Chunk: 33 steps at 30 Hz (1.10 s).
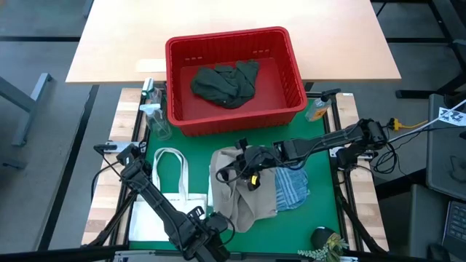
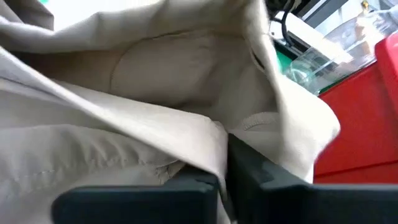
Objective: Fold Laundry from Bin
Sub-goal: Fold the light brown shorts
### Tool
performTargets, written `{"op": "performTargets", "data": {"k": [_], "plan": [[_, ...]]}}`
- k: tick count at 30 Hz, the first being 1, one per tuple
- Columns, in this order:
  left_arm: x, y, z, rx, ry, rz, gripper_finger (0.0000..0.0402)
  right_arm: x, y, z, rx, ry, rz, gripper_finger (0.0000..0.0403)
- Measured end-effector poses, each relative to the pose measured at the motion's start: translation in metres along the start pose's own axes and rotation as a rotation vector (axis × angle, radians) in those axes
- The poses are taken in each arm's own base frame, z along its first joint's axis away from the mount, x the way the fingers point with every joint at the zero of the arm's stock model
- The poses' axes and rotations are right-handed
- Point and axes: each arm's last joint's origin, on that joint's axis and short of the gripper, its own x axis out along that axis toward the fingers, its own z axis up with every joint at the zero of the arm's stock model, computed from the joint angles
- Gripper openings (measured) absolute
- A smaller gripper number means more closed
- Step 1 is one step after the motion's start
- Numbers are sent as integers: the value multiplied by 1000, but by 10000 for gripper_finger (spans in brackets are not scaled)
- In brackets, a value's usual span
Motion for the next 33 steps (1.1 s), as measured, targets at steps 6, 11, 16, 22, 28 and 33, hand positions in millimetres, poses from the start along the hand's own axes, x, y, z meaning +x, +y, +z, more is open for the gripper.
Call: {"op": "performTargets", "data": {"k": [6,11,16,22,28,33], "plan": [[1,1,3,-4,-21,7,120,9,0,-2,-1,21,-63,110],[1,2,7,-2,-54,18,119,8,-5,3,15,-4,-183,161],[3,5,13,15,-98,46,119,0,-8,11,20,-74,-174,174],[4,8,17,13,-104,72,119,-3,-9,9,-25,-41,-198,172],[4,9,18,17,-141,83,119,-5,-5,8,-28,-58,-90,172],[-2,9,16,37,-143,75,119,-6,-3,11,-31,-129,12,172]]}}
